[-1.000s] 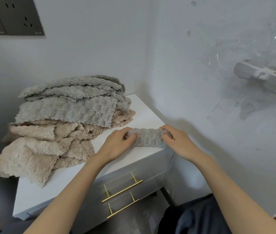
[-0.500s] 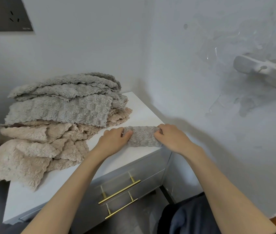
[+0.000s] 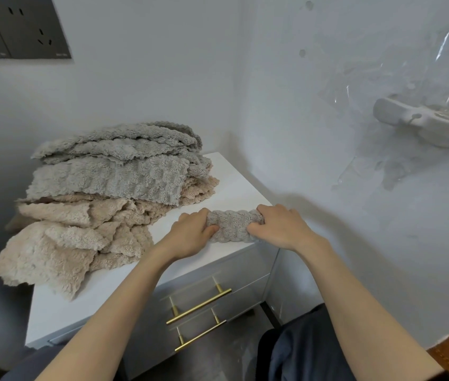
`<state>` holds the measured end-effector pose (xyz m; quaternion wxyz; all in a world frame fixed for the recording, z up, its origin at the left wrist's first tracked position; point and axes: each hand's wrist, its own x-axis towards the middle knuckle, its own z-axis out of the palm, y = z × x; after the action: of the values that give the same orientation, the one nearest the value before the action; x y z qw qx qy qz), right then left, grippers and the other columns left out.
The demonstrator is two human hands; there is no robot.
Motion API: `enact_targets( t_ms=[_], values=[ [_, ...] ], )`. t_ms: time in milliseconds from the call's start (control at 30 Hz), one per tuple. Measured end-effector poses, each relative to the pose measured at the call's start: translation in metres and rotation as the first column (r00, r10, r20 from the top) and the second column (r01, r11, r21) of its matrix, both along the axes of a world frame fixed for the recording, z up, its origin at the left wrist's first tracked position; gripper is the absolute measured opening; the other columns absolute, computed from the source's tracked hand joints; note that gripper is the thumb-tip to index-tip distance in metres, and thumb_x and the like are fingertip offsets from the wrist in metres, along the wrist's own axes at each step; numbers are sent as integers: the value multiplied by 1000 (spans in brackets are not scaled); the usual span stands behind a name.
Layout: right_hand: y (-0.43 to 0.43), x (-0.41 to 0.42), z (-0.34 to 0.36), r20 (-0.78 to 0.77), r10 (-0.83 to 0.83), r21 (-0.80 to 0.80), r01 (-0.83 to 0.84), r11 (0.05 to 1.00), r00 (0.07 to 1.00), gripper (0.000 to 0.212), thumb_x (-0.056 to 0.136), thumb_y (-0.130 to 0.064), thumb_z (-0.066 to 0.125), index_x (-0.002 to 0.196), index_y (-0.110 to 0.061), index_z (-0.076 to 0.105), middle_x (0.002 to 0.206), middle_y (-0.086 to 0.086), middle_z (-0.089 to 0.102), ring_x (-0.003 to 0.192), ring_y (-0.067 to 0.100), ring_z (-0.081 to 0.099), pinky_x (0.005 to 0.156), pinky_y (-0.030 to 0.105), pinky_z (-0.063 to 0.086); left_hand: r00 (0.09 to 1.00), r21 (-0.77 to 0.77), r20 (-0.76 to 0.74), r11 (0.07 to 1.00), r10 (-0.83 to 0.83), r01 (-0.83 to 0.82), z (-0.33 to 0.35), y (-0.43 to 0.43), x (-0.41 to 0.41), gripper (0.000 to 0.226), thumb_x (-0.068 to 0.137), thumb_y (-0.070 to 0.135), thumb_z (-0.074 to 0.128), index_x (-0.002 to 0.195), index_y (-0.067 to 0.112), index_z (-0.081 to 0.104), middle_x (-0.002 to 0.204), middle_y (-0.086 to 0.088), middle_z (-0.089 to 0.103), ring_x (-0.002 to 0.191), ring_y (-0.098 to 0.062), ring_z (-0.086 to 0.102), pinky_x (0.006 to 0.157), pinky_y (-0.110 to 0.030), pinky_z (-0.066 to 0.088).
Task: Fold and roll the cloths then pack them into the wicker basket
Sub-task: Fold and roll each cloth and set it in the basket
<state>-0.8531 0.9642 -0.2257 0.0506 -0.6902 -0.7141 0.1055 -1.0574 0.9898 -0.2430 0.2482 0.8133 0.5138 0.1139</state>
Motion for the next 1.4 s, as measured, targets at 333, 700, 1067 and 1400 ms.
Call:
enact_targets(
  t_ms=[333, 700, 1067, 1400],
  values=[
    [-35, 8, 45, -170, -18, 118, 38, 992, 985, 18, 85, -32, 48, 98, -19, 50, 89, 2, 61, 84, 25, 55, 60, 31, 32, 835, -78, 547, 997, 55, -14, 32, -36, 5, 17, 98, 19, 50, 93, 7, 39, 78, 3, 42, 58, 10, 50, 60, -8, 41],
    [-116, 32, 76, -445, -26, -126, -34, 991, 895, 21, 89, -36, 50, 104, -29, 37, 86, -7, 56, 71, 9, 49, 60, 26, 36, 754, -79, 647, 973, -116, 218, 74, -83, 43, 6, 93, 12, 58, 94, 14, 53, 94, -1, 61, 88, -14, 59, 92, -39, 51],
    [-216, 90, 29, -700, -244, -281, 55, 958, 671, 68, 73, -33, 50, 134, -9, 34, 137, 16, 44, 125, 30, 45, 105, 48, 39, 818, -245, 510, 868, -264, 433, 65, -142, 108, 28, 86, 28, 68, 107, 12, 60, 96, -2, 66, 84, -7, 62, 75, -18, 50],
    [-304, 180, -85, -710, -554, -542, 165, 824, 434, 89, 69, -34, 55, 151, -22, 21, 152, 0, 32, 138, 22, 31, 114, 47, 29, 876, -314, 306, 829, -373, 463, -10, -194, 181, 32, 94, 34, 56, 124, 23, 54, 122, 10, 55, 95, 0, 57, 69, -10, 44]
  ],
)
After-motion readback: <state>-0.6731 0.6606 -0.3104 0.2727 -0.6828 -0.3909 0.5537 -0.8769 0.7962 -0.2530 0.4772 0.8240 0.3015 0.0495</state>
